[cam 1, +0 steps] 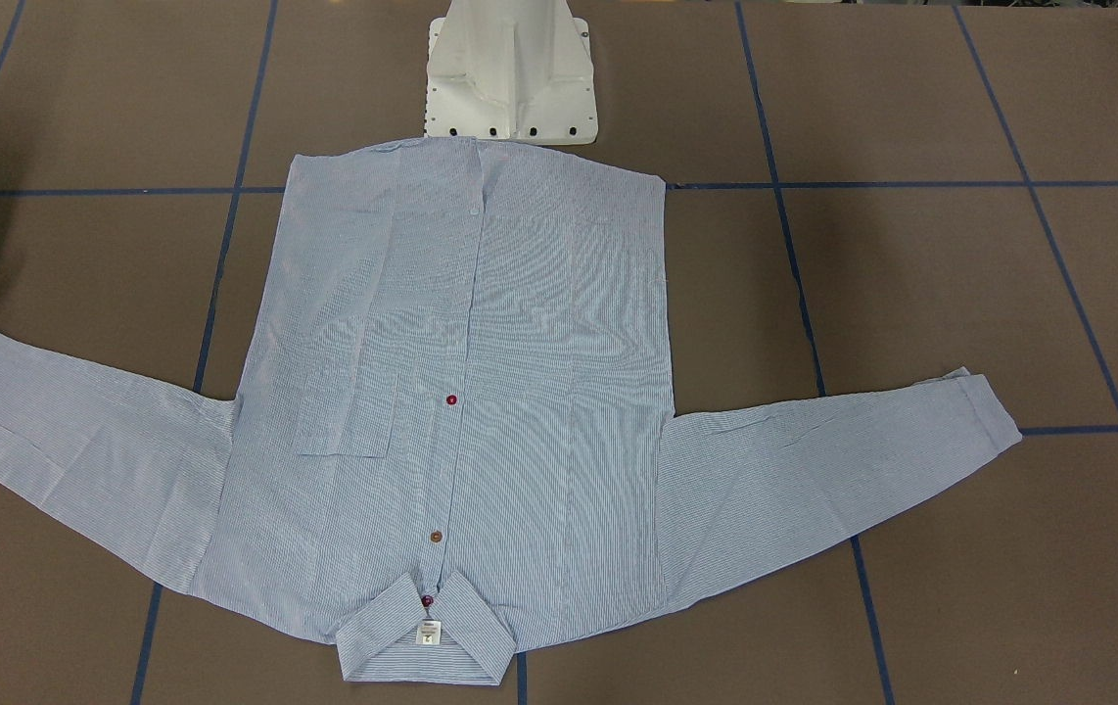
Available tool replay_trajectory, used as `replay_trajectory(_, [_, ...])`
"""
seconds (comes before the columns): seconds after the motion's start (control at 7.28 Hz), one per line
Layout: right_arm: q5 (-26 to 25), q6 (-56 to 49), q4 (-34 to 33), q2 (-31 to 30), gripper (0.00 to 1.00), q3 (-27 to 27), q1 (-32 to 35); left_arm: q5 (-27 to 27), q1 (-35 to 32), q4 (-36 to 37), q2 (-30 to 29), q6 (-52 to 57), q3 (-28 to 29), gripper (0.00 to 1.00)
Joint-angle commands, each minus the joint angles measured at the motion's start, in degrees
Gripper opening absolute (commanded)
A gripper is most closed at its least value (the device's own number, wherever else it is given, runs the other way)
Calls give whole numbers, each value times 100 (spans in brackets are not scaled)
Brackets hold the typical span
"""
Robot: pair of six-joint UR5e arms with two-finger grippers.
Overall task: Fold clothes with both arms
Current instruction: 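Close the right gripper on the sleeve cuff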
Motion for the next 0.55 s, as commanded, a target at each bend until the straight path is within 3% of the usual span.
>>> replay_trajectory(0.0, [187, 0, -25, -14, 36, 172, 25, 0, 0, 0, 0, 0, -1, 100])
replay_trajectory(0.27, [426, 0, -34, 4, 36, 261, 130, 0, 0, 0, 0, 0, -1, 100])
replay_trajectory(0.41, [470, -9, -34, -14, 18, 366, 209, 0, 0, 0, 0, -8, -1, 100])
